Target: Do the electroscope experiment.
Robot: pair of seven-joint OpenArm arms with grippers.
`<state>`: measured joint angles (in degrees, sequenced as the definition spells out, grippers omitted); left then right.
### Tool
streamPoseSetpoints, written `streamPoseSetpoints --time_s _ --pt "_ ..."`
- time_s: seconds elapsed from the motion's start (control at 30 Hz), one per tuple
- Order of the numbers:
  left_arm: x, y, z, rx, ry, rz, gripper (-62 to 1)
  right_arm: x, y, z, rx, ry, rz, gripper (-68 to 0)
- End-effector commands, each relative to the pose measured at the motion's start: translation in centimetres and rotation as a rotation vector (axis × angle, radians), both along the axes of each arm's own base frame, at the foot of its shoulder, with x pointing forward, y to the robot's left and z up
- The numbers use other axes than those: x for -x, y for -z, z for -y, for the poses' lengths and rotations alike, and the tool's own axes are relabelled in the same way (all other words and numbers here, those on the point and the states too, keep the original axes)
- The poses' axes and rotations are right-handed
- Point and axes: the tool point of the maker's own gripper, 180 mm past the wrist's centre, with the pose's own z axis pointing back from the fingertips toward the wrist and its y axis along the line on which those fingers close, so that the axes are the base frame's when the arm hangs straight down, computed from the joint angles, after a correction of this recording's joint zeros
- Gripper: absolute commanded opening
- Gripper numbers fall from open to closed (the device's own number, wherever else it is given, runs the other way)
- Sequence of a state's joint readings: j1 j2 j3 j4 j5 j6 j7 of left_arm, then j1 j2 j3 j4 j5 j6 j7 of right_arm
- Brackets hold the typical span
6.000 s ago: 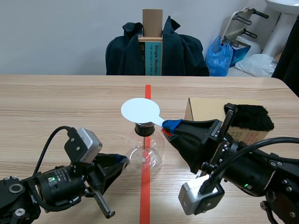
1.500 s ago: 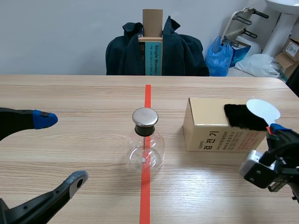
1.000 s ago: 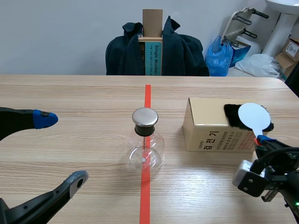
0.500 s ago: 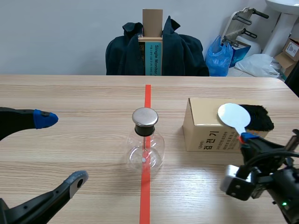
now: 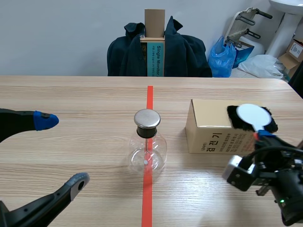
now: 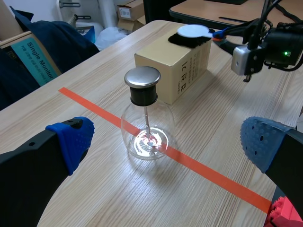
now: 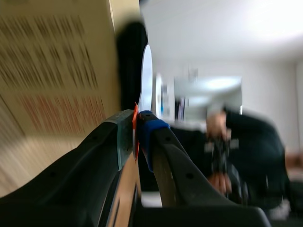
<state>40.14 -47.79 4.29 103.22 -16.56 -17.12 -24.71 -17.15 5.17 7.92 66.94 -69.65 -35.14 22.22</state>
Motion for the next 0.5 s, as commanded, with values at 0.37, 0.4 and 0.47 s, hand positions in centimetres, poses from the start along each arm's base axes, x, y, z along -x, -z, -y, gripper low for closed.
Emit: streamPoseSetpoints --time_s 0.37,0.4,0.47 --pt "-0.3 -0.8 0.0 0.023 -0.007 0.024 1.4 -0.2 -0.9 0.5 0.048 -0.054 0.010 -66.7" --pt "-0.3 -0.8 0.0 0.023 -0.007 0.024 1.4 -0.1 -0.9 -0.9 0.044 -0.131 0.009 -66.7" --pt "-0.3 -0.7 0.0 0.022 -0.007 0.023 1.4 0.4 -0.7 -3.3 0.032 -0.255 0.005 -66.7"
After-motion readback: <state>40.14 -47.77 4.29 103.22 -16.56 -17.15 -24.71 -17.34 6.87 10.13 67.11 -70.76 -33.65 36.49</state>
